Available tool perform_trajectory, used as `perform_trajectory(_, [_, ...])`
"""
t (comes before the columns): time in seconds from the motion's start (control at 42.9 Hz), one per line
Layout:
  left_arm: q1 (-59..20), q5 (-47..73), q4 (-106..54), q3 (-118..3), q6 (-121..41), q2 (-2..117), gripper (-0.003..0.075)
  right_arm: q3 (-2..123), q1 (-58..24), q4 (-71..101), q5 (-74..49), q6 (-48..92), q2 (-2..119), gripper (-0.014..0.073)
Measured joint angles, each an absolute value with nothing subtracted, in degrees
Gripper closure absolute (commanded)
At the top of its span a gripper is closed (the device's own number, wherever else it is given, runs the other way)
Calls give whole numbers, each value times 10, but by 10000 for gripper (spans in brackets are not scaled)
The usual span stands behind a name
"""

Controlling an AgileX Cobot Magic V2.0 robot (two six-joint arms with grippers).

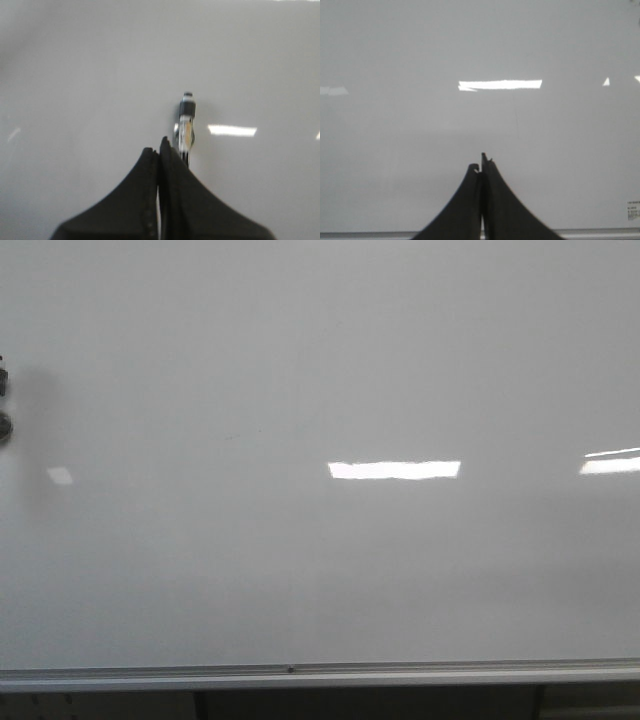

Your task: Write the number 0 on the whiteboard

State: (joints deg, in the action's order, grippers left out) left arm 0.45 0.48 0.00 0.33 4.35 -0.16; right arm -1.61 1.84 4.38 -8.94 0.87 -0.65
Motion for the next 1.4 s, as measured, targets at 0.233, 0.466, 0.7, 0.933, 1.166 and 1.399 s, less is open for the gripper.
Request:
perform_trajectory(0.233, [4,-28,0,-54,44,-2,739,74,18,44,-116,9,-6,659])
perform_trajectory(0.466, [4,128,27,-193,44,75,739,215,18,44,-209,9,65,652])
perform_trajectory(0.7, [4,195,41,-236,44,178,734,260,18,44,-226,9,163,633])
perform_trajectory(0.933, [4,199,43,-236,44,187,339,260,18,44,-228,9,174,264])
perform_trajectory(1.166, [4,190,43,-235,44,187,63,260,18,44,-228,9,174,85])
perform_trajectory(1.399, [4,133,43,-213,44,254,102,260,18,44,-228,9,174,85])
